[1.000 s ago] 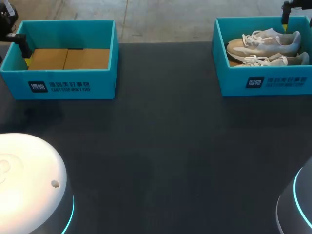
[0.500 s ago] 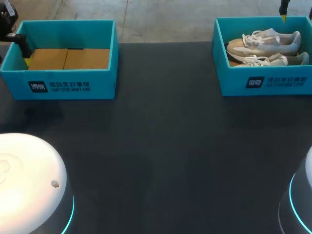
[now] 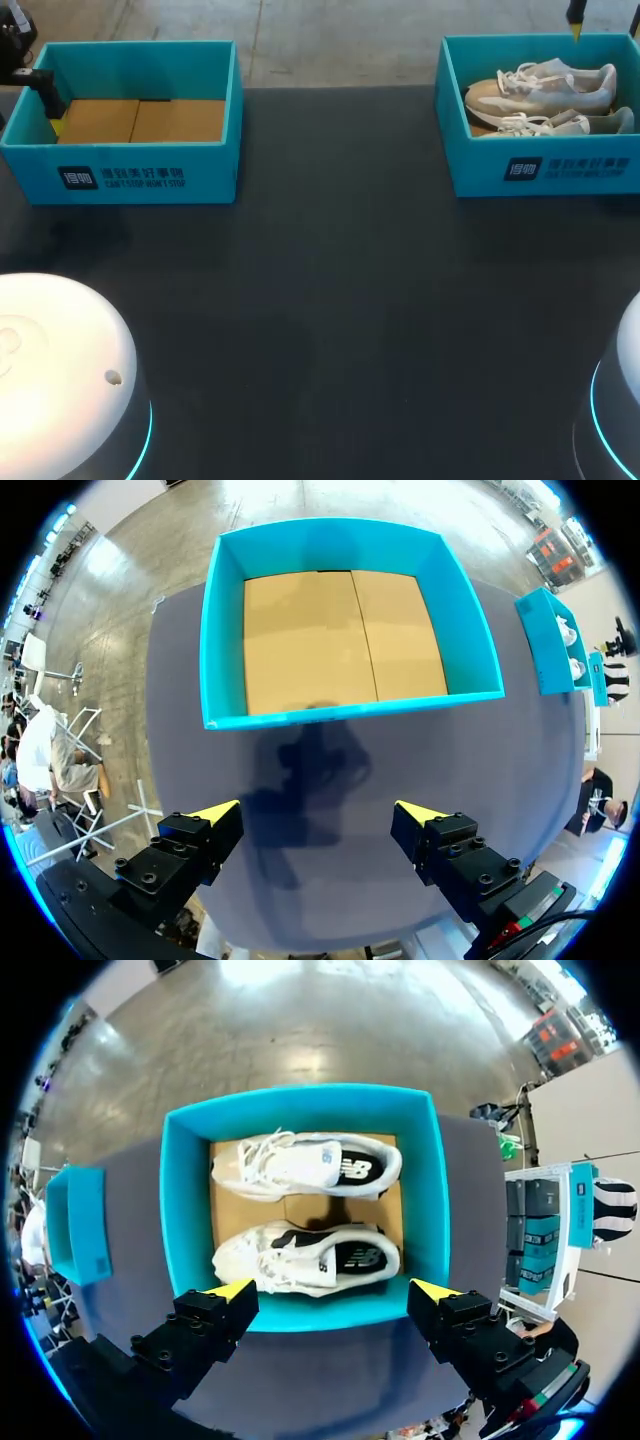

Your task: Take the shoe out of the shoebox, open the shoe tongue, remove and reinsert the insole, then place the shoe into the shoebox

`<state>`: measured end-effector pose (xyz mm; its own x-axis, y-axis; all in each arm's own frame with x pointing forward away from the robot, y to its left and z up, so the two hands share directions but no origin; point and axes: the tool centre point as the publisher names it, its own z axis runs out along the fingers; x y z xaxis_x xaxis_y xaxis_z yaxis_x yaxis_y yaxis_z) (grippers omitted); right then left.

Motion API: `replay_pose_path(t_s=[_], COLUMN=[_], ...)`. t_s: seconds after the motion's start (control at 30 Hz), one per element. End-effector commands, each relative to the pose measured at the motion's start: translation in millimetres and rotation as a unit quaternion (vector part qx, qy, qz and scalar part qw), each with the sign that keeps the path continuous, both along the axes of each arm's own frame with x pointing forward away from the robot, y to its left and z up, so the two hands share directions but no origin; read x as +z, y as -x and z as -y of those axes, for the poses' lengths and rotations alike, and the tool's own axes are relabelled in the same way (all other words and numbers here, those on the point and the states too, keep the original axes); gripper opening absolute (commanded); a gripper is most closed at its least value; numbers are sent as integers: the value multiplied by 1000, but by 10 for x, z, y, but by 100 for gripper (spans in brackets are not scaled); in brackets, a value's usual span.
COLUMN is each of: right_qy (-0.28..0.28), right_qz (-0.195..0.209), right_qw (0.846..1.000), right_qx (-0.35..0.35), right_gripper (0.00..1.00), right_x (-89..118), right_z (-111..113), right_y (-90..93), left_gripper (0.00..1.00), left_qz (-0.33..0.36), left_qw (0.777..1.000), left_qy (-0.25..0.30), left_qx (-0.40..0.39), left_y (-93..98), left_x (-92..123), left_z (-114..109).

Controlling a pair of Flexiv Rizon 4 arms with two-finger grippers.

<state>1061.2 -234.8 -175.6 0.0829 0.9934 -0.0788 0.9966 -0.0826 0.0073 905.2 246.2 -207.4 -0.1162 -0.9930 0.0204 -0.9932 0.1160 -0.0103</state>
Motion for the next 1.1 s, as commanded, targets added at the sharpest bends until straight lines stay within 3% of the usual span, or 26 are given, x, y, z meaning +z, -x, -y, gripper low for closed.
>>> replay_pose_path(t_s=[0.03, 0.63, 0.97, 1.1], right_qy=[-4, -27, -33, -35], right_qz=[16, 22, 30, 31], right_qw=[1000, 999, 999, 999], right_qx=[-5, -7, -10, -7], right_gripper=[100, 100, 100, 100], right_x=[0, -342, -441, -442], right_z=[-57, -409, -436, -421], right_y=[258, 1091, 1411, 1455], left_gripper=[100, 100, 100, 100], left_qz=[1, 1, 1, 1], left_qw=[1000, 1000, 1000, 1000], left_qy=[-1, -1, -1, -1], left_qx=[0, 0, 0, 0], left_y=[9, 9, 9, 9], left_x=[0, 0, 0, 0], left_z=[-1, -1, -1, -1])
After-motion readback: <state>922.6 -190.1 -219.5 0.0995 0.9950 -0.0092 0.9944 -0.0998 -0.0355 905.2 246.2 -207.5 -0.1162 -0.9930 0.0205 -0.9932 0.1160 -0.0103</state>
